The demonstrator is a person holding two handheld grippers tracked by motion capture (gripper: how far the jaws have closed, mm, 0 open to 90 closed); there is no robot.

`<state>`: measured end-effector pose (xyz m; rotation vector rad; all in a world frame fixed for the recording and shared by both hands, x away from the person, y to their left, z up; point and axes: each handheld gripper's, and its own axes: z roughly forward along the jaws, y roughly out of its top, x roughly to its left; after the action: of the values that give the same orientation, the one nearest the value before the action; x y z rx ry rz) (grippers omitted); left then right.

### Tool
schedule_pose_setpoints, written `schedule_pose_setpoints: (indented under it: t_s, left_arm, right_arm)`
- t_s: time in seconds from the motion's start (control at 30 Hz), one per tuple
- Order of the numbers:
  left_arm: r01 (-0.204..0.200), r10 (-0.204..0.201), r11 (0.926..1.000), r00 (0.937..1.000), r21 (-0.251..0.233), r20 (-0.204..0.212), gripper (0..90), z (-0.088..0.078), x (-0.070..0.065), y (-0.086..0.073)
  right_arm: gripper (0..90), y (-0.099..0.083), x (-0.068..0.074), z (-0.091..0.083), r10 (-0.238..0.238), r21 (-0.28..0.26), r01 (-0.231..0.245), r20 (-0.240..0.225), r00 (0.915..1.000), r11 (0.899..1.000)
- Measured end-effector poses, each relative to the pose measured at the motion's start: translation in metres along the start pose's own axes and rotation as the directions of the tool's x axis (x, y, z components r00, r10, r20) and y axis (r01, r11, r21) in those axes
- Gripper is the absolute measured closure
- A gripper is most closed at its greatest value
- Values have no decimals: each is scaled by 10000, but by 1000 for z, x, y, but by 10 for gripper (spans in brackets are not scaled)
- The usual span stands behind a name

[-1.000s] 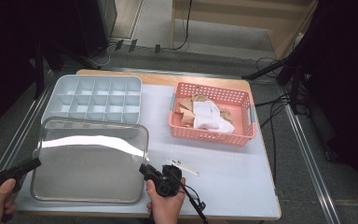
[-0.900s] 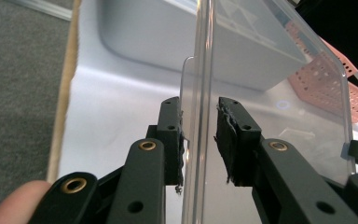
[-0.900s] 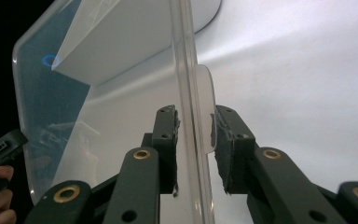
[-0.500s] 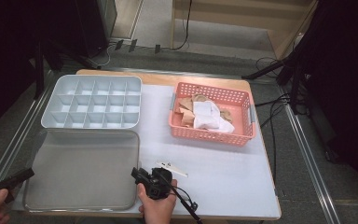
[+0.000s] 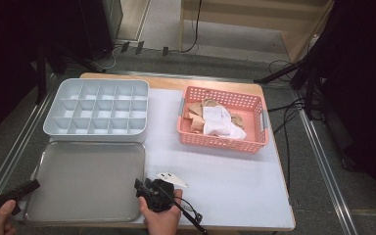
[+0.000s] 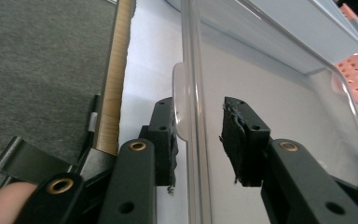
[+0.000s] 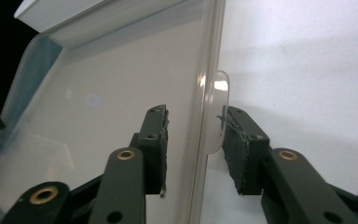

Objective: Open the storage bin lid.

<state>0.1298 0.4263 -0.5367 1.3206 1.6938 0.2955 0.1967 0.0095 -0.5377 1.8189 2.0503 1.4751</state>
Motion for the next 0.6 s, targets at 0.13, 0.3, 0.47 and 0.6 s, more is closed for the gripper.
schedule_pose_setpoints:
  t_s: [0.13,0.3,0.47,0.6]
  left_arm:
    - [-111,109,9999,9997,-100,-215,613,3,-1,-3]
    - [-784,697,9939,9915,-771,-1097,542,3,-10,-3]
    - [-1330,1123,9810,9829,-1414,-1459,440,-4,-17,4]
    - [-1860,1611,9685,9750,-1653,-1532,360,-2,-27,8]
  right_arm:
    - [565,-1,6,1,-809,-4,809,301,9963,9967]
    - [447,0,9,3,-1823,272,1815,308,9828,9830]
    - [355,3,10,1,-2530,126,2528,627,9654,9674]
    - [317,8,6,-2,-2760,61,2762,715,9585,9611]
